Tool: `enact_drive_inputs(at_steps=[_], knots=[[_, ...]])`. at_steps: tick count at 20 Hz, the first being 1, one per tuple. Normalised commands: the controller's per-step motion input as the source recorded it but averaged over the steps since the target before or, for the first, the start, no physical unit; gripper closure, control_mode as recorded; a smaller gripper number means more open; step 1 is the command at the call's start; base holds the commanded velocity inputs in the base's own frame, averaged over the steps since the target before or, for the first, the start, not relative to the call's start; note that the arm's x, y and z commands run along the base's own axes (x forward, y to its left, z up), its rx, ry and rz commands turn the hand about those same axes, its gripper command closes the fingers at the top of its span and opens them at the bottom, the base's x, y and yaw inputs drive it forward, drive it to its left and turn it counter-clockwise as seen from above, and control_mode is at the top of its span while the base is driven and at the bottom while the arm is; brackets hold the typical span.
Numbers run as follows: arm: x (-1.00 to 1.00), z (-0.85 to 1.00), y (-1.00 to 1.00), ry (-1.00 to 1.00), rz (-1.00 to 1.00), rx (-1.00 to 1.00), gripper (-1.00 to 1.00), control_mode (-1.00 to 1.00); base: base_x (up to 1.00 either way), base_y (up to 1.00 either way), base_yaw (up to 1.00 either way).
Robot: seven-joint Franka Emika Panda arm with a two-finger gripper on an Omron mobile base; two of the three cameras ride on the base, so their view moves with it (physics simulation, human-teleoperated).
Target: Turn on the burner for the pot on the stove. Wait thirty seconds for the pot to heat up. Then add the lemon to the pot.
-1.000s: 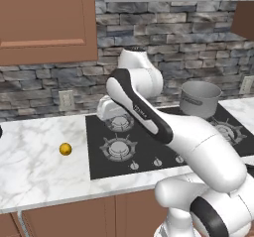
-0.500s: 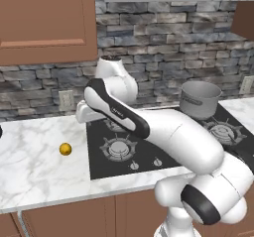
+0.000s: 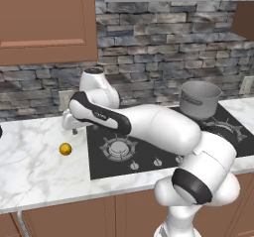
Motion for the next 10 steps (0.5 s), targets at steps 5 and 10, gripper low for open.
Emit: enact_drive_inputs(at_steps=[5, 10], knots=[[0.23, -0.45, 0.34, 0.0, -0.05, 0.0, -1.0, -1.0, 0.0, 0.0, 0.0], [0.21, -0.4, 0.2, 0.0, -0.06, 0.0, -1.0, -1.0, 0.0, 0.0, 0.0]])
